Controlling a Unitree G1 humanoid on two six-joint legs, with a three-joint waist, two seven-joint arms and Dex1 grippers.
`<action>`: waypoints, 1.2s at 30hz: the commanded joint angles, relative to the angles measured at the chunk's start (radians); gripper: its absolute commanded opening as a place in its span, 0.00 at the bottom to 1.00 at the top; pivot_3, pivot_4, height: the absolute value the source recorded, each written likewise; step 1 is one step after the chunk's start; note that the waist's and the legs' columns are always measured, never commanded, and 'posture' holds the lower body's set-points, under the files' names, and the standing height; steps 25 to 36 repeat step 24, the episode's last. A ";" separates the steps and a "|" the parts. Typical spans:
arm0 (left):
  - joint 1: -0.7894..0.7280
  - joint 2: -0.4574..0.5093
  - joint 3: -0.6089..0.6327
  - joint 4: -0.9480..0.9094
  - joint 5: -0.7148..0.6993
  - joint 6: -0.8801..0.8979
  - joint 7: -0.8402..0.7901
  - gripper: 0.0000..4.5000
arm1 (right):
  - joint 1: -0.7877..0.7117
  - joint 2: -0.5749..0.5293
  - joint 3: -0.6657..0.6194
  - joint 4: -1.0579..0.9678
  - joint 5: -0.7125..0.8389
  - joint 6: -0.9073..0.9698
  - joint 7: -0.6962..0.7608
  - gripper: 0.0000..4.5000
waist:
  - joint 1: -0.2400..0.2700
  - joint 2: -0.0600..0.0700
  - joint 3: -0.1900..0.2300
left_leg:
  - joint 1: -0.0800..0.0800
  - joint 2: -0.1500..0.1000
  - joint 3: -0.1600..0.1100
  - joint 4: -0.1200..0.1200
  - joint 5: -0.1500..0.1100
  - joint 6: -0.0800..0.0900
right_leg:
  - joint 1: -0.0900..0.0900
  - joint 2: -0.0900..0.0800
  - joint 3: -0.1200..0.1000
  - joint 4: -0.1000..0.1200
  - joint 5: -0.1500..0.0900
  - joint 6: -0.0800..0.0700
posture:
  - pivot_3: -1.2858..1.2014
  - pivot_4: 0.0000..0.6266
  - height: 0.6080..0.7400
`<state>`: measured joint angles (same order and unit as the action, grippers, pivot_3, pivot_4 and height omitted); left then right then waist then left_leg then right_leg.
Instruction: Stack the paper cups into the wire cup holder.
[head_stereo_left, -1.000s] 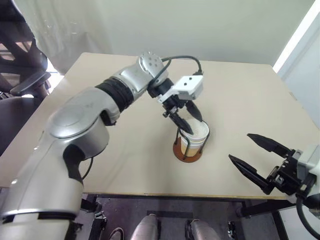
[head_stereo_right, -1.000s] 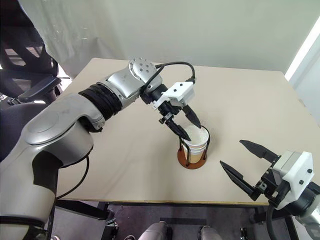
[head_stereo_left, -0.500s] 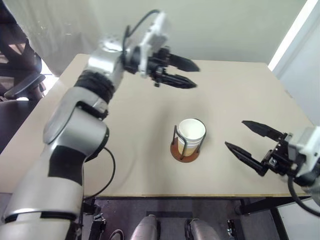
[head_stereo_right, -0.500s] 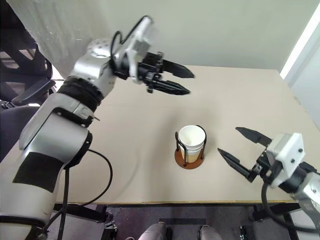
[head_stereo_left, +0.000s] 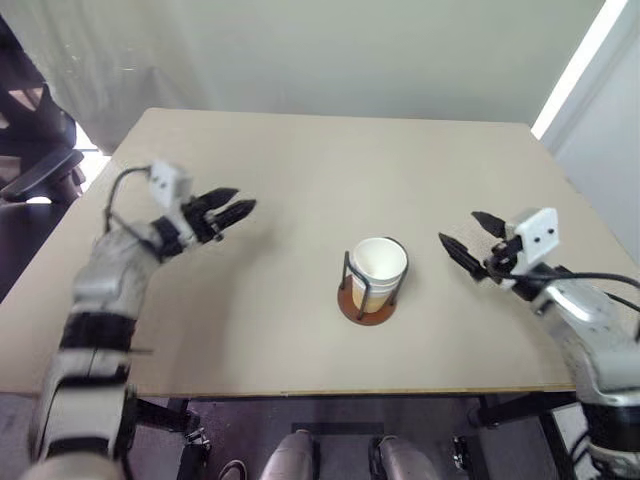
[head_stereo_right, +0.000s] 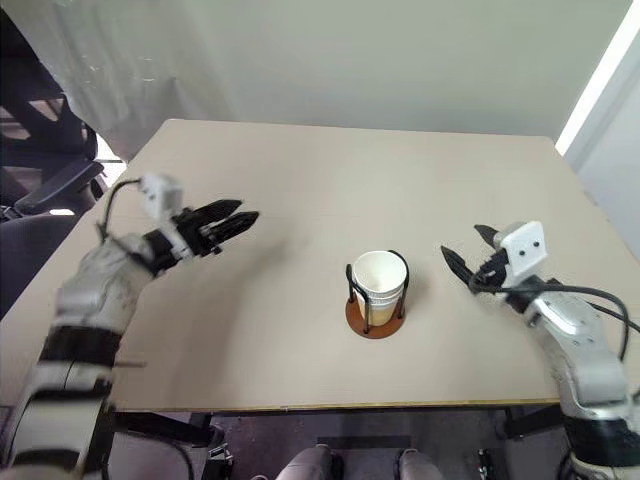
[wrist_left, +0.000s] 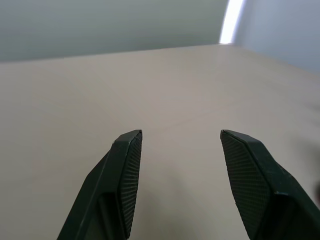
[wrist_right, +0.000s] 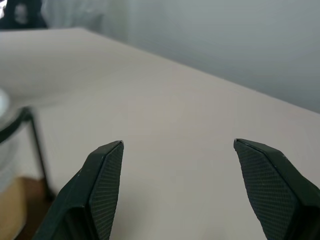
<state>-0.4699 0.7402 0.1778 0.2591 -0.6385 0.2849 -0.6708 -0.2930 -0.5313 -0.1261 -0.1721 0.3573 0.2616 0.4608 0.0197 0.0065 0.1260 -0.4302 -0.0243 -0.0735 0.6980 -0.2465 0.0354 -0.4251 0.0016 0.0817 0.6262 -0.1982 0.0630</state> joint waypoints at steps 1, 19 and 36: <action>0.105 -0.030 0.120 -0.171 0.005 0.007 0.117 0.59 | -0.055 0.041 -0.019 0.069 -0.034 -0.102 -0.016 0.81 | 0.004 0.000 0.000 | 0.003 0.000 0.000 -0.001 0.000 0.000 | 0.002 0.000 0.000 0.000 0.000 -0.002 | 0.52 0.24 1.00; 0.542 -0.278 0.338 -0.486 0.072 -0.098 0.327 0.59 | -0.278 0.155 0.014 0.488 -0.111 -0.263 0.017 0.81 | -0.012 0.000 0.000 | 0.011 0.002 -0.001 -0.025 0.006 -0.015 | -0.001 0.001 0.000 0.005 0.010 -0.034 | 0.52 0.24 1.00; 0.539 -0.290 0.329 -0.520 0.035 -0.073 0.315 0.59 | -0.304 0.165 0.015 0.518 -0.116 -0.280 0.030 0.81 | -0.013 0.000 0.000 | 0.011 0.002 -0.001 -0.030 0.007 -0.017 | -0.003 0.001 0.000 0.004 0.011 -0.035 | 0.52 0.24 1.00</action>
